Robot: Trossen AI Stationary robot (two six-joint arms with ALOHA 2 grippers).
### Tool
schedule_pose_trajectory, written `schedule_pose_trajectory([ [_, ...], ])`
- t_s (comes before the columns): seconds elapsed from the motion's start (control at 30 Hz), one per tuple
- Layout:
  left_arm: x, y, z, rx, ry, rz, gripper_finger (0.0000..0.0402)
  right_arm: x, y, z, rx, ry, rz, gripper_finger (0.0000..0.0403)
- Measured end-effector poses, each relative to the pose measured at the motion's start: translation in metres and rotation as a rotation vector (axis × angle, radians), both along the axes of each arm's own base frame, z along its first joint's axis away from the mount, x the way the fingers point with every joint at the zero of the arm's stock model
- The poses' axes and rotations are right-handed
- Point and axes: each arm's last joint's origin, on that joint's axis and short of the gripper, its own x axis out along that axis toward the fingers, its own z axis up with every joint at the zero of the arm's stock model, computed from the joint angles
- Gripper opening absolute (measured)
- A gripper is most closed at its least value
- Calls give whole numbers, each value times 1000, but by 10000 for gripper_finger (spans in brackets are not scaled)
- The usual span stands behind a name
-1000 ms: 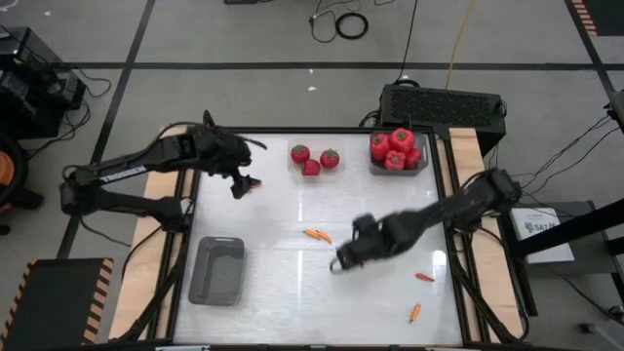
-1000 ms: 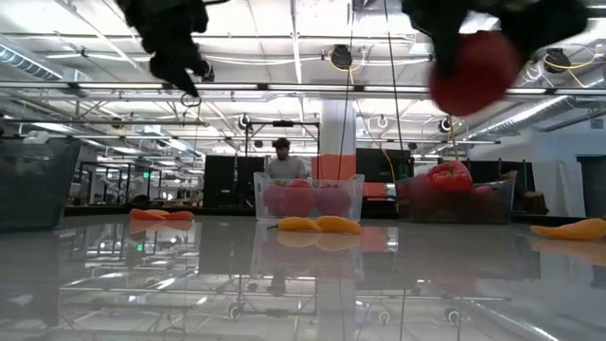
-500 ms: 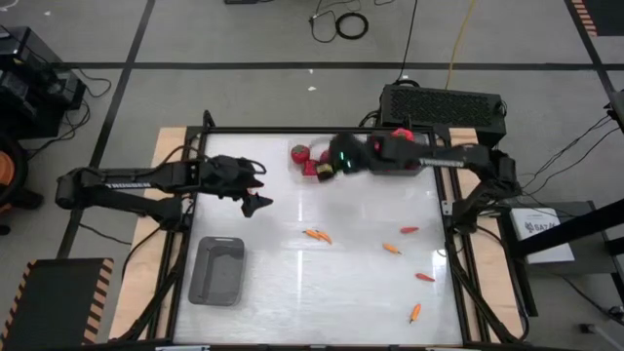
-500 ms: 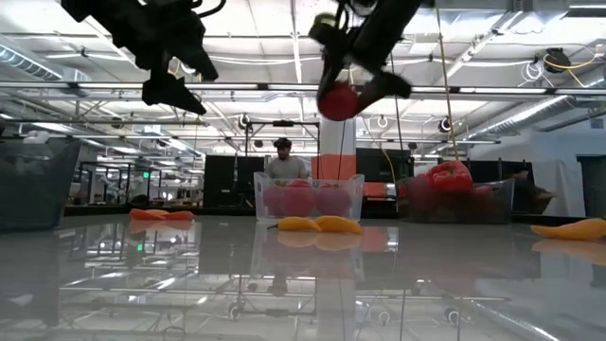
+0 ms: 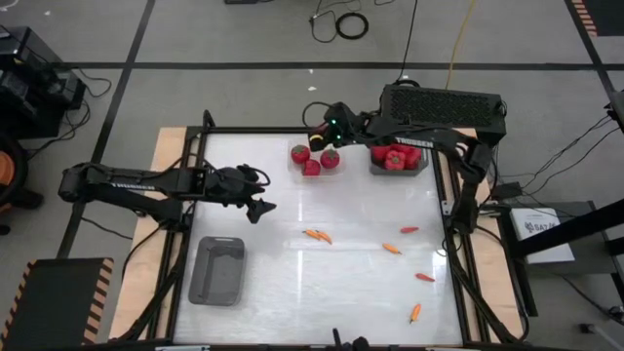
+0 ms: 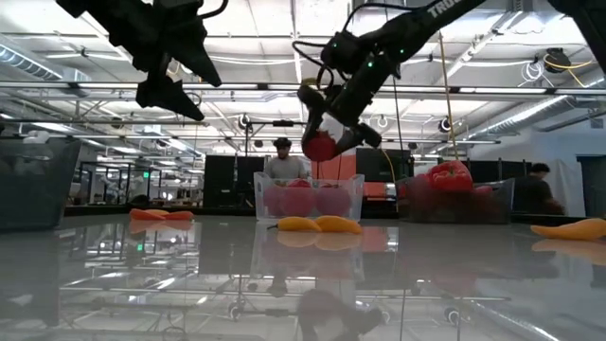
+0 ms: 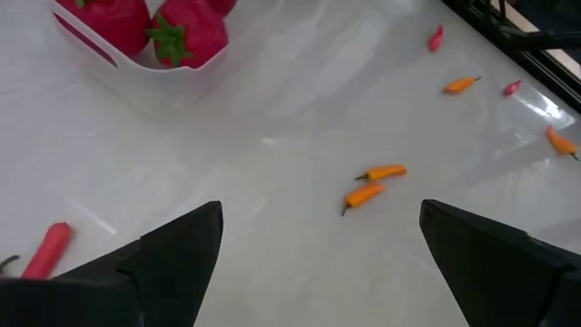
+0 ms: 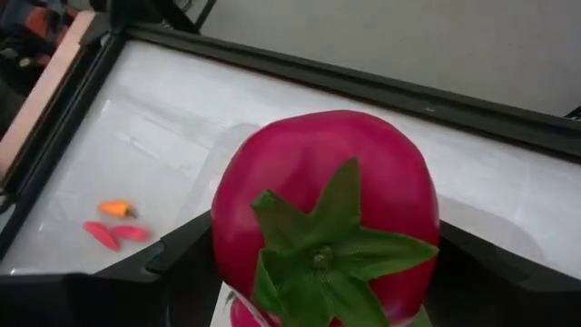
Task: Sort produce into baskets
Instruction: Put the red tomato into the transparent bin, then put the orange chili into the bottom gray bin
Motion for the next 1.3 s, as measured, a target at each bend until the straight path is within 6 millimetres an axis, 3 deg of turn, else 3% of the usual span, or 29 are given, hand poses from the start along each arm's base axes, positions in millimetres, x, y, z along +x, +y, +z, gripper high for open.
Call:
schedule_pose_trajectory([
  [0.53,0,2,0,36,1,42,379,15,3,-40,36,92,36,295],
  [0.97,0,2,0,45,5,34,379,15,2,-39,37,92,65,378],
  [1.1,-2,2,-1,79,35,5,379,12,2,-31,31,80,65,384],
  [1.3,-12,15,-8,111,182,-4,379,7,6,9,4,108,109,384],
])
